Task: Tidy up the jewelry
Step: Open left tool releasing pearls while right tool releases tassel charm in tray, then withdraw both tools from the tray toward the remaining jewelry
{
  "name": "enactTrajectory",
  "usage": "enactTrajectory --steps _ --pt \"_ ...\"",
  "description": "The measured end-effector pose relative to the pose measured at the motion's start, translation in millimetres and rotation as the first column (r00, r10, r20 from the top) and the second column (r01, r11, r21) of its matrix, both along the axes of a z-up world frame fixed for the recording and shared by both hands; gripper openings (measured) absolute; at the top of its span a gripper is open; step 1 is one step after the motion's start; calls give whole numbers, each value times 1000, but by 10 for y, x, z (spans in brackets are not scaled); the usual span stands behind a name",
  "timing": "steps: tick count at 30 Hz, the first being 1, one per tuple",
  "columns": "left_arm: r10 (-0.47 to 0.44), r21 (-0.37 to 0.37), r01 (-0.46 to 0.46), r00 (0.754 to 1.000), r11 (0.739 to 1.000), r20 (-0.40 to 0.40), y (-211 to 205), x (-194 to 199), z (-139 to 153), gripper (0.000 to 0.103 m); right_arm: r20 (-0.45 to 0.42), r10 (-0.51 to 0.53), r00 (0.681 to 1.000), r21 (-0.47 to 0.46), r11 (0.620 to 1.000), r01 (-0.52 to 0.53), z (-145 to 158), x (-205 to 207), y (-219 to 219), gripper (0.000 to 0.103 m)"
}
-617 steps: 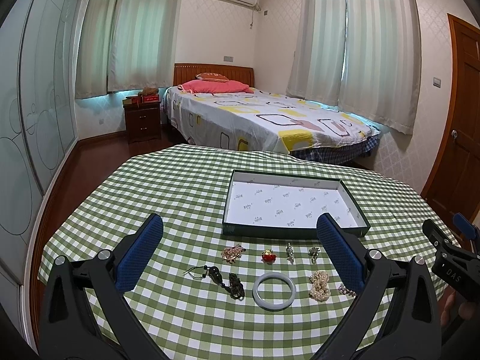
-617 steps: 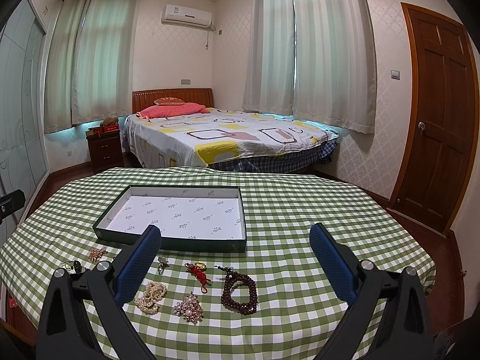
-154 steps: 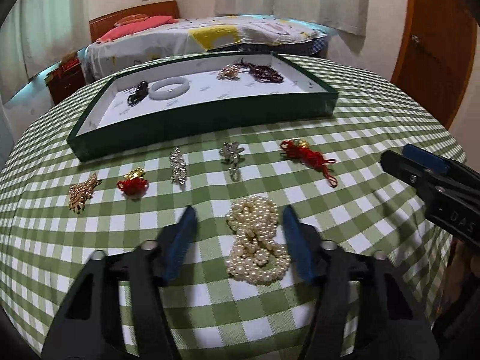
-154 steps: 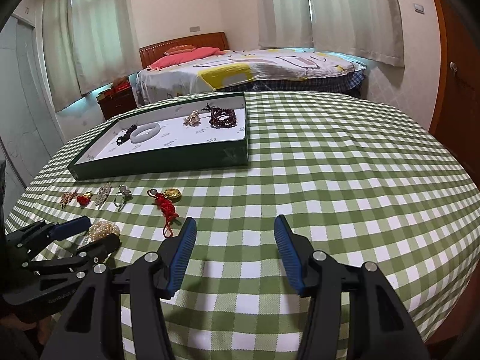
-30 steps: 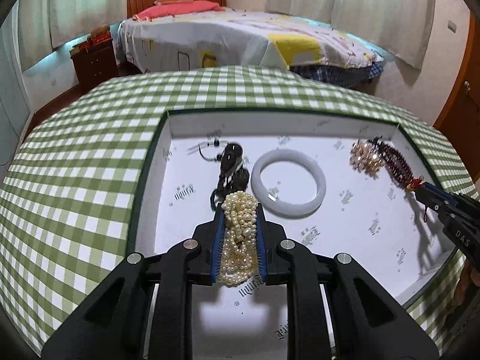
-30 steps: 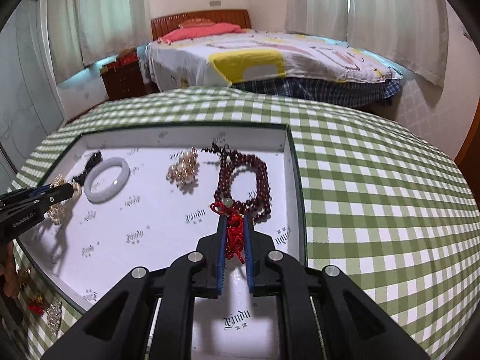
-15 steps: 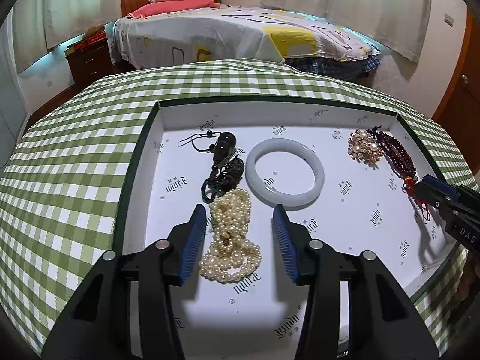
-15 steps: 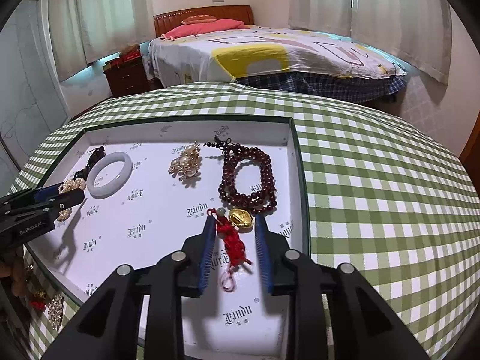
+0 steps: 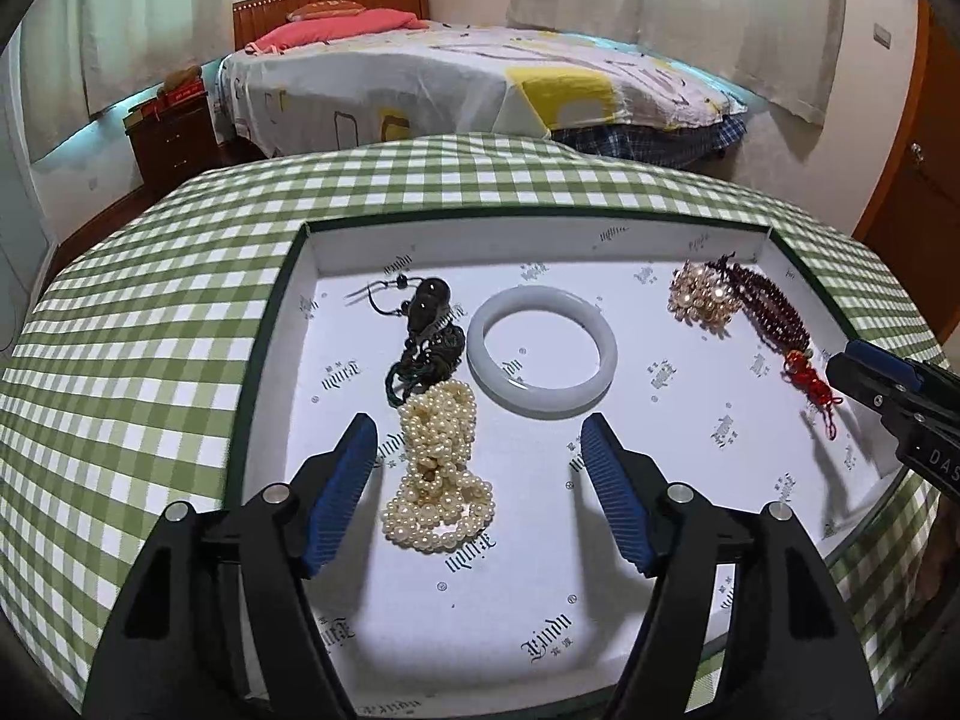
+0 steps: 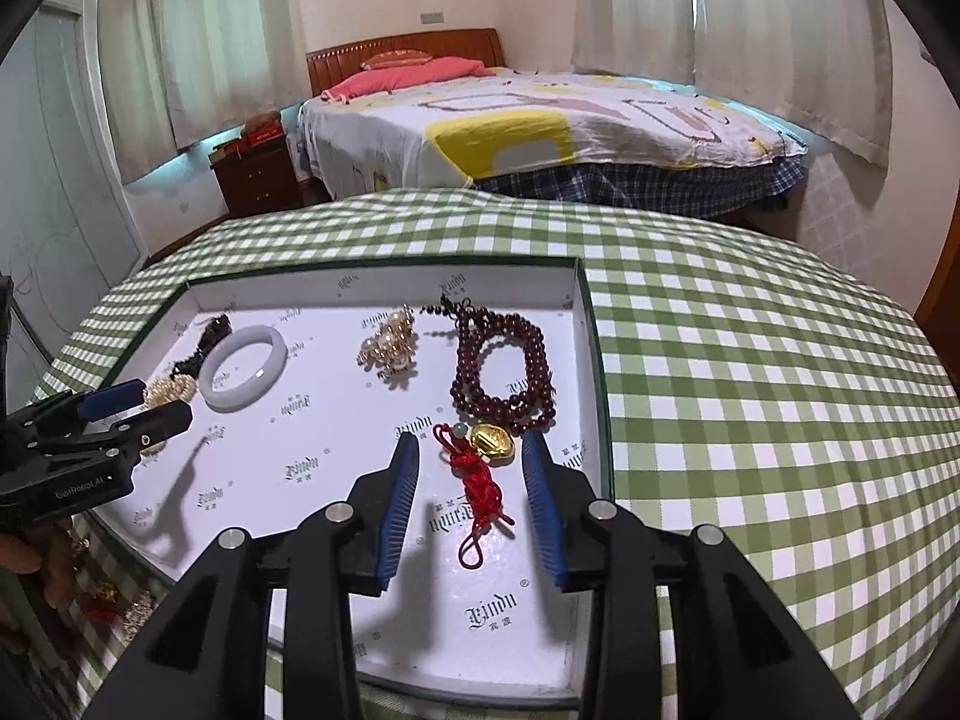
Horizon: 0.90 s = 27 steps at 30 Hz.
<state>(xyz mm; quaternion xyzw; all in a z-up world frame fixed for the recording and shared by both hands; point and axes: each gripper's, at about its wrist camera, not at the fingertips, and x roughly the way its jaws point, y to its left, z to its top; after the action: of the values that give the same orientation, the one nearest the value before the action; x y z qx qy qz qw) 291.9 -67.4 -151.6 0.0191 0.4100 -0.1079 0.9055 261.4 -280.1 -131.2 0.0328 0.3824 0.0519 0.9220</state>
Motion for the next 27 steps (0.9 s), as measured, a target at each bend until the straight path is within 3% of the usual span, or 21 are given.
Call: enactTrajectory --steps 12,27 --pt "23 -49 -21 998 999 51 149 -283 229 70 59 -2 998 17 1000 1 193 -245 147 37" --pt "57 -60 -50 991 997 118 264 -800 384 70 68 11 998 16 1000 -12 164 -596 336 37"
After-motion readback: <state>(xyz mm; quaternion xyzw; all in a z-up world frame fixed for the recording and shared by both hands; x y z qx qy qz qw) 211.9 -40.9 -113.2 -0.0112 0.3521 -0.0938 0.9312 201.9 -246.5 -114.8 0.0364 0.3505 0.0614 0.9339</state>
